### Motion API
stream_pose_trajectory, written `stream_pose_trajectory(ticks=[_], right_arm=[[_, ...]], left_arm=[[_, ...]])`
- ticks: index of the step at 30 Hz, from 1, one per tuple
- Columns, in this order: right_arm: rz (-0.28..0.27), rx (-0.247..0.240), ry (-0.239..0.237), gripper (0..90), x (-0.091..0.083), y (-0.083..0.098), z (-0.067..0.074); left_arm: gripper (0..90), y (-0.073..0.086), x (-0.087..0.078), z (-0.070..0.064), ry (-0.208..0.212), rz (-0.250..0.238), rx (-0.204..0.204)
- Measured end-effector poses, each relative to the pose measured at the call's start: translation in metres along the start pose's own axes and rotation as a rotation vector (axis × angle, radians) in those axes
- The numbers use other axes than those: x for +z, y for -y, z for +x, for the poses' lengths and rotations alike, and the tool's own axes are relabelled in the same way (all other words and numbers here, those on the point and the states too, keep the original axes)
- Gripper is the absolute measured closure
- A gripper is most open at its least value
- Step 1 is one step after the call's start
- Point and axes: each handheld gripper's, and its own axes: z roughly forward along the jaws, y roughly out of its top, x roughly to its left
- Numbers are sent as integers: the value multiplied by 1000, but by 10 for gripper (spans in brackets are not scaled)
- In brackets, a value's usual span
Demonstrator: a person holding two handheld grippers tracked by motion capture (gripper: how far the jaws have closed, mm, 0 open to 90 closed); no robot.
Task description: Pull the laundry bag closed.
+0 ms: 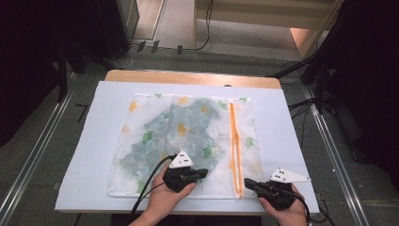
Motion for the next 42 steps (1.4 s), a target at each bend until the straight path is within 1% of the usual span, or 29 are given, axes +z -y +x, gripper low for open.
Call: stream_pose_trajectory(ticks=[1, 2, 3, 6, 7, 9, 12, 14, 16, 17, 19, 20, 21, 22, 23, 25, 27, 28, 29, 30, 31, 32, 33, 34, 35, 36, 38, 41, 42], right_arm=[[7, -3, 1, 900, 0, 1, 0], [11, -5, 2, 900, 0, 2, 0], [11, -5, 2, 900, 0, 2, 0], [18, 1, 3, 900, -1, 3, 0], [18, 1, 3, 900, -1, 3, 0], [28, -6, -4, 900, 1, 4, -1], [43, -21, -3, 900, 2, 5, -1], [45, -32, -24, 900, 3, 5, 1], [51, -40, -38, 900, 5, 5, 2], [51, -40, -38, 900, 5, 5, 2], [61, -56, -55, 900, 6, 6, 3], [72, -68, -75, 885, 8, 7, 4], [72, -68, -75, 885, 8, 7, 4], [85, -85, -91, 869, 9, 7, 7], [95, -93, -93, 864, 10, 8, 8], [110, -117, -91, 846, 12, 9, 11], [115, -159, -89, 814, 13, 11, 13], [115, -159, -89, 814, 13, 11, 13], [118, -196, -76, 751, 14, 12, 17], [111, -213, -62, 719, 14, 12, 18], [112, -228, -43, 686, 14, 11, 20], [112, -228, -43, 686, 14, 11, 20], [114, -239, -23, 663, 14, 11, 21], [117, -269, -1, 648, 15, 12, 22], [134, -309, 9, 626, 17, 14, 23], [134, -309, 9, 626, 17, 14, 23], [140, -343, 35, 640, 19, 16, 26], [143, -342, 43, 669, 20, 15, 26], [141, -329, 39, 685, 19, 15, 26]], left_arm=[[900, 0, 5, -3, 9, 0, 0], [900, -1, 13, -9, 9, 16, 12], [900, -1, 13, -9, 9, 16, 12], [900, -2, 23, -16, 19, 27, 27], [900, -3, 24, -17, 13, 32, 30], [900, -3, 27, -19, 18, 36, 31], [900, -4, 31, -21, 10, 46, 28], [900, -4, 34, -22, 7, 53, 32], [900, -4, 41, -27, 3, 85, 53], [900, -4, 41, -27, 3, 85, 53], [900, -4, 48, -32, 6, 105, 61], [900, -3, 54, -36, 1, 122, 77], [900, -3, 54, -36, 1, 122, 77], [900, -2, 58, -37, 5, 142, 78], [900, 0, 60, -37, 9, 134, 74], [900, -1, 60, -37, 6, 134, 70], [900, 0, 60, -37, 9, 134, 63], [900, 0, 60, -36, 17, 126, 60], [900, 0, 60, -35, 21, 133, 51], [900, 0, 60, -33, 35, 128, 30], [900, 0, 60, -32, 37, 129, 20], [900, 0, 60, -32, 37, 129, 20], [900, 0, 60, -31, 44, 130, 12], [900, 1, 60, -30, 47, 129, 7], [900, 1, 60, -30, 45, 128, 7], [900, 1, 60, -31, 44, 127, 8], [900, 1, 60, -31, 42, 126, 9], [900, 1, 60, -30, 48, 127, 4], [900, 1, 60, -30, 49, 127, 1]])
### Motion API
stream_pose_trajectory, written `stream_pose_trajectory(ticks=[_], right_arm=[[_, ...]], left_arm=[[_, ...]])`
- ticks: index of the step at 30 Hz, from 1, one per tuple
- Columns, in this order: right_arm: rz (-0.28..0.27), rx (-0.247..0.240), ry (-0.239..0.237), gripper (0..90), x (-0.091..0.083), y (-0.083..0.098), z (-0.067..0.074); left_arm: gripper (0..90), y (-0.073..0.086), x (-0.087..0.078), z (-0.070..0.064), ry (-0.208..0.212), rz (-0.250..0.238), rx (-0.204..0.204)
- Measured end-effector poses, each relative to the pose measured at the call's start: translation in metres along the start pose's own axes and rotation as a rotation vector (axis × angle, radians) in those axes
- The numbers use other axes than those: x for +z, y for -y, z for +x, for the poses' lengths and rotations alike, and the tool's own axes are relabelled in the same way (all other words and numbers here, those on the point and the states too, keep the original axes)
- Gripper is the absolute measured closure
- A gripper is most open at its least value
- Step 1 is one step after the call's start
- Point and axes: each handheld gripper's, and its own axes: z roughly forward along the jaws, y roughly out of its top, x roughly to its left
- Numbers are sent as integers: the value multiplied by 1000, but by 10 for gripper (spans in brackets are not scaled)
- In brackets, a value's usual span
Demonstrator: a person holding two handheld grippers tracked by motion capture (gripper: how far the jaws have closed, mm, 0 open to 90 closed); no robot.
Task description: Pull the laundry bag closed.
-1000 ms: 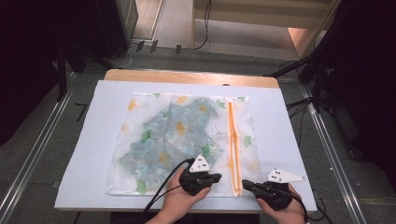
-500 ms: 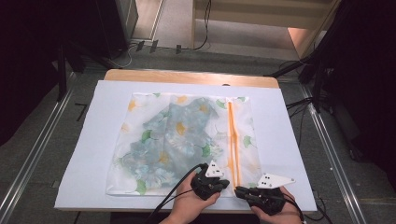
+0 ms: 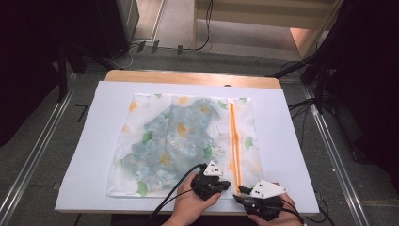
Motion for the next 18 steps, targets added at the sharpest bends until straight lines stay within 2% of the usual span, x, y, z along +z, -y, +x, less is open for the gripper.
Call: stream_pose_trajectory(ticks=[3, 4, 6, 9, 11, 12, 15, 16, 18], right_arm=[[-11, 65, -29, 743, -3, 0, -5], [-16, 95, -49, 795, -5, 0, -8], [-24, 107, -46, 801, -6, 1, -10], [-38, 161, -57, 857, -9, 2, -17], [-40, 195, -11, 886, -11, 3, -22], [-46, 208, -9, 900, -11, 4, -24], [-63, 229, -19, 892, -13, 4, -26], [-89, 226, -66, 900, -15, 3, -24], [-95, 202, -86, 900, -15, 1, -21]], left_arm=[[900, 0, 0, 0, 0, 0, -1], [900, 0, 0, 1, 4, -3, -1], [900, 0, 0, 1, 6, -3, -3], [900, 0, 0, 1, 6, 0, 1], [900, 0, 0, 1, 6, -1, -1], [900, 0, 0, 1, 6, -1, -1], [900, 0, 0, 1, 6, -1, 0], [900, 0, 0, 1, 5, -1, 1], [900, 0, 0, 1, 6, -1, 1]])
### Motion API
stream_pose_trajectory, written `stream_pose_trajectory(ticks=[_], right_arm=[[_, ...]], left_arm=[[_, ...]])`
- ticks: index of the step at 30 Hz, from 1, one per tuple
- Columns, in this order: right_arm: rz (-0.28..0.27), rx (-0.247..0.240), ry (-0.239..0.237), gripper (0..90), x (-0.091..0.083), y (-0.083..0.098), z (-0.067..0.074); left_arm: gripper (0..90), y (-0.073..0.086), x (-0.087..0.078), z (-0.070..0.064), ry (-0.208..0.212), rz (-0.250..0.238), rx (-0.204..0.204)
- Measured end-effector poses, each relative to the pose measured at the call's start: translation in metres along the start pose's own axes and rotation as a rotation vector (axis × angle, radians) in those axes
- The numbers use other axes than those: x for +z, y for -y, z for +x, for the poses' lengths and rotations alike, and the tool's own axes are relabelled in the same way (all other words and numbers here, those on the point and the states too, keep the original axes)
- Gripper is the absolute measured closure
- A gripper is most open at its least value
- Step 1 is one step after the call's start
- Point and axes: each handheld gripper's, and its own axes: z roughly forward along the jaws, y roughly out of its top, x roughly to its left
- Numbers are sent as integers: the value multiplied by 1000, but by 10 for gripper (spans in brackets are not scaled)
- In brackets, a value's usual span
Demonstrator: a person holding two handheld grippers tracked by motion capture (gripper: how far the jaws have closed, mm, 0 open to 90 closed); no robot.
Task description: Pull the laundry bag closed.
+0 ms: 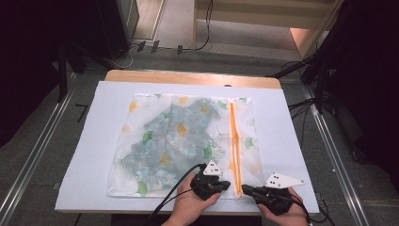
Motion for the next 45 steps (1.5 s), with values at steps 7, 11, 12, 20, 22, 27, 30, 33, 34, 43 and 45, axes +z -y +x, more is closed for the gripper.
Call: stream_pose_trajectory(ticks=[7, 11, 12, 20, 22, 27, 30, 33, 34, 43, 45], right_arm=[[74, -66, -3, 893, 11, 3, 8], [77, -72, 6, 884, 11, 3, 8], [78, -70, 21, 872, 10, 3, 8], [73, -42, 38, 764, 10, 3, 6], [61, -31, 52, 760, 8, 2, 7], [71, -28, 54, 713, 12, 1, 13], [86, -5, 91, 635, 16, 2, 15], [90, 14, 132, 612, 17, 2, 16], [93, 11, 132, 628, 17, 2, 16], [95, 24, 90, 809, 2, 13, 8], [95, 19, 78, 821, 2, 13, 7]], left_arm=[[900, 0, 0, 0, -1, -2, -5], [900, 0, 0, 0, -1, -2, -5], [900, 0, 0, 0, -1, -2, -4], [900, 0, 0, 0, -2, -1, -3], [900, 0, 0, 0, -2, 2, 1], [900, 0, 0, 0, -2, 1, -2], [900, 0, 0, 0, -6, 2, 1], [900, 0, 0, 0, -7, 2, 0], [900, 0, 0, 0, -3, 0, -1], [900, 0, 0, 0, -2, 1, 0], [900, 0, 0, 0, -2, 0, -2]])
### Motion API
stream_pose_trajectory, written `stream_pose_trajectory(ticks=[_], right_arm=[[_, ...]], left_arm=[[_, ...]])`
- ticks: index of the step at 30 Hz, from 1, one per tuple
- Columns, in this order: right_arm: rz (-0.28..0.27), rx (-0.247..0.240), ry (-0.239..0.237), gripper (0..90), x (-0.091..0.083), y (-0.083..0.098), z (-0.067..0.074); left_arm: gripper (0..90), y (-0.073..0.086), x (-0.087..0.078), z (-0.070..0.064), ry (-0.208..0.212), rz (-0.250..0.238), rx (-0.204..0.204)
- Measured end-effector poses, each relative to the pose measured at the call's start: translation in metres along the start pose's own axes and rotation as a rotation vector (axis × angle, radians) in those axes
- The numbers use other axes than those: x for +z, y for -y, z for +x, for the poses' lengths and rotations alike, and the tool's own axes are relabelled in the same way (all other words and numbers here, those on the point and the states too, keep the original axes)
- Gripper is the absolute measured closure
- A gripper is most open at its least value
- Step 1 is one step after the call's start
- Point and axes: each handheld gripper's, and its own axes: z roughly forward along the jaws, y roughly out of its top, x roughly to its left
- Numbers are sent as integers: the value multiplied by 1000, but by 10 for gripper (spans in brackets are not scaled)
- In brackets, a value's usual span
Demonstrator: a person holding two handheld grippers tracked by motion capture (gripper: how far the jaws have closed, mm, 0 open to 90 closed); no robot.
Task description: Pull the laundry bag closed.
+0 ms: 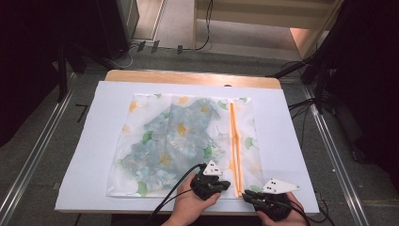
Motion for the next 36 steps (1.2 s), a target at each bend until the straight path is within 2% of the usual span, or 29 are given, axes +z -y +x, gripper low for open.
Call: stream_pose_trajectory(ticks=[1, 2, 4, 5, 10, 11, 13, 18, 20, 24, 26, 27, 29, 36], right_arm=[[-4, -28, -1, 834, 0, 0, 1], [-5, -31, -3, 844, -1, -1, 1], [-14, -27, -12, 861, -1, -1, 1], [-31, -3, -29, 885, -4, -2, 0], [-31, -14, -42, 886, -3, -3, 1], [-20, -27, -19, 850, -2, -2, 1], [-11, -24, -11, 835, -1, -1, 1], [0, -22, -26, 826, -1, -1, 0], [1, -24, -27, 766, -1, -1, 2], [4, -75, 9, 700, 4, -1, 8], [13, -103, 29, 736, 5, -1, 10], [18, -102, 32, 787, 5, -1, 9], [11, -91, 21, 822, 2, -1, 7], [-6, -63, 1, 853, -2, -3, 6]], left_arm=[[900, 0, 0, 0, -2, 0, 0], [900, 0, 0, 0, -1, -1, -3], [900, 0, 0, 0, -1, -3, -3], [900, 0, 0, -1, 1, -5, 3], [900, 0, 0, -1, 3, -3, 7], [900, 0, 0, -1, 5, -5, 6], [900, 0, 0, -1, 7, -3, 5], [900, 1, 0, -1, 8, -3, 8], [900, 1, 0, -1, 8, -5, 3], [900, 1, 0, -1, 11, -3, 3], [900, 1, 0, -1, 9, -4, 3], [900, 1, 0, -1, 9, -4, 6], [900, 1, 0, -1, 8, -4, 6], [900, 1, 0, -1, 6, -2, 8]])
